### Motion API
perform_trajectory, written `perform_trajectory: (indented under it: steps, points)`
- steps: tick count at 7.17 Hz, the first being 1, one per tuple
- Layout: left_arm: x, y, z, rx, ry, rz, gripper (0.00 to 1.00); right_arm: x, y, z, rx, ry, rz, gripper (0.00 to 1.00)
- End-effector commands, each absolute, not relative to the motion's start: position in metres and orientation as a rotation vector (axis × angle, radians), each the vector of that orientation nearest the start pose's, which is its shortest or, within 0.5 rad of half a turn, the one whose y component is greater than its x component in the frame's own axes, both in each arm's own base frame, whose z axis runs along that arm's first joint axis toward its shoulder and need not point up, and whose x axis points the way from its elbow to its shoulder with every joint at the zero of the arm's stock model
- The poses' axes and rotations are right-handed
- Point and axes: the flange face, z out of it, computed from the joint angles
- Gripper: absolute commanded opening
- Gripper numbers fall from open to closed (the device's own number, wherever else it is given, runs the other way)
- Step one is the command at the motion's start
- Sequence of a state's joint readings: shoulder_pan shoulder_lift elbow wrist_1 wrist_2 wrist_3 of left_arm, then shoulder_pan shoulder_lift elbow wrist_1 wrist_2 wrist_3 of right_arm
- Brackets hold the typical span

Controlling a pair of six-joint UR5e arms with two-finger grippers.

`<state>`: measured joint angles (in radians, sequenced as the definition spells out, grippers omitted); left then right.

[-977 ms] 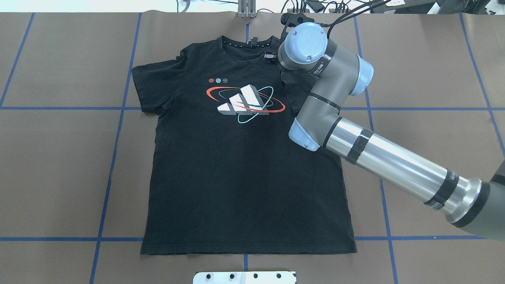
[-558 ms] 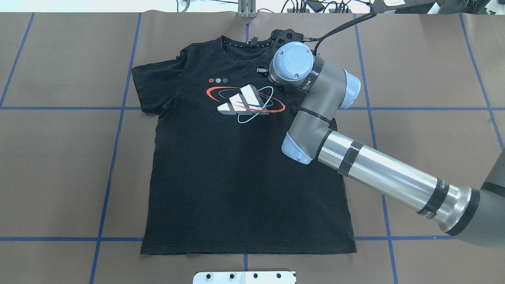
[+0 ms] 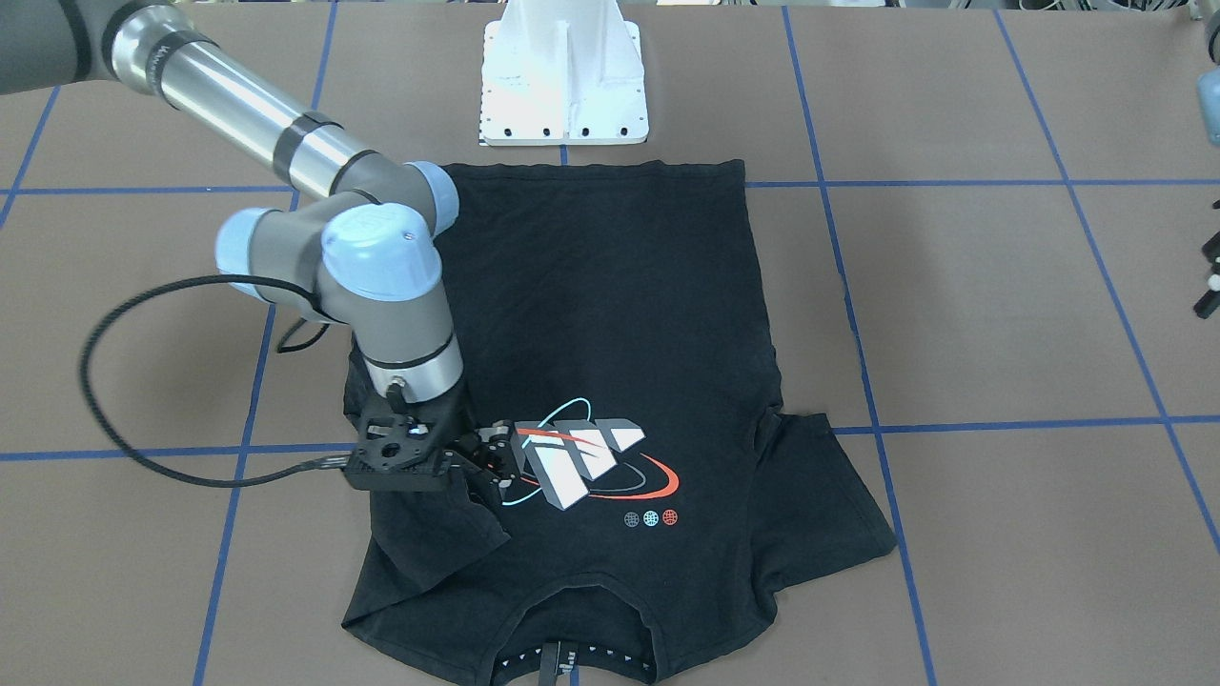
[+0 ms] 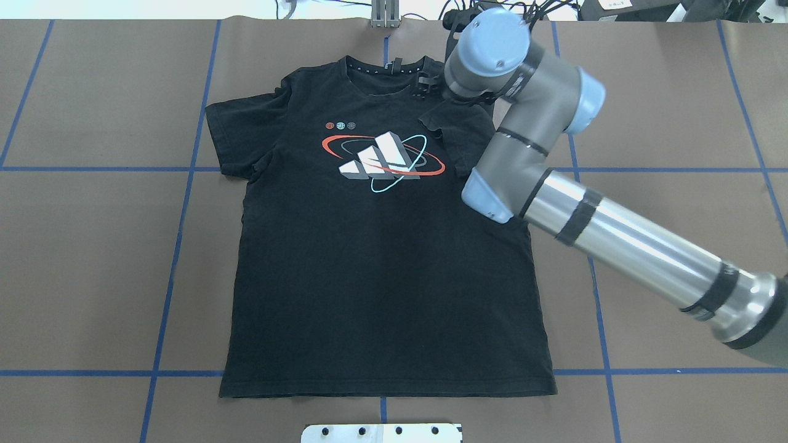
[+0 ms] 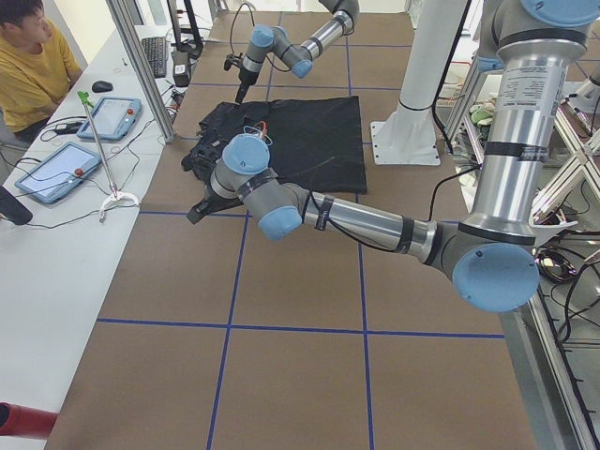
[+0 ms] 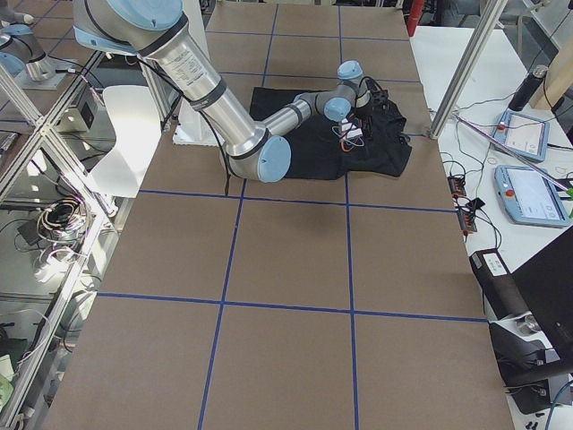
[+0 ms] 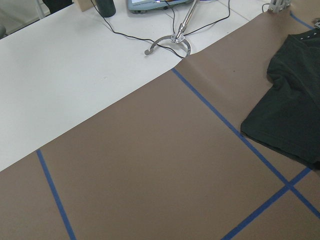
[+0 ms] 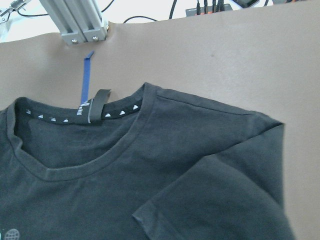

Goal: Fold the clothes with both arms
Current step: 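Grasp the sleeve nearest the right gripper and fold it onto the shirt, then move the left gripper toward the shirt's shoulder nearest it while the right gripper withdraws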

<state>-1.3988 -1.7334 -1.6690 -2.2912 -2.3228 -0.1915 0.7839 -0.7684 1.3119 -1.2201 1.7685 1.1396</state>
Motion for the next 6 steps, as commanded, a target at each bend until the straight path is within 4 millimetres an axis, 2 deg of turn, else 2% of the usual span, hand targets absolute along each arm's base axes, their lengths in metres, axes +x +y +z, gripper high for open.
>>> perform_trajectory:
  steps: [1, 2, 3, 4, 5, 6]
  points:
    - [0.121, -0.601, 0.389, 0.784, 0.854, 0.202, 1.0, -0.349, -0.614, 0.274, 0.334, -0.835, 0.119, 1.0]
    - [0.173, -0.615, 0.383, 0.751, 0.853, 0.134, 1.0, -0.297, -0.601, 0.308, 0.343, -0.83, 0.061, 1.0]
    - [0.215, -0.633, 0.383, 0.697, 0.873, 0.116, 1.0, -0.258, -0.592, 0.336, 0.338, -0.829, 0.017, 1.0]
    - [0.242, -0.644, 0.399, 0.687, 0.87, 0.075, 1.0, -0.223, -0.586, 0.372, 0.323, -0.824, -0.029, 1.0]
    - [0.275, -0.646, 0.433, 0.725, 0.855, 0.033, 1.0, -0.185, -0.58, 0.404, 0.324, -0.8, -0.068, 1.0]
    - [0.307, -0.655, 0.453, 0.737, 0.838, 0.005, 1.0, -0.15, -0.574, 0.434, 0.313, -0.793, -0.107, 1.0]
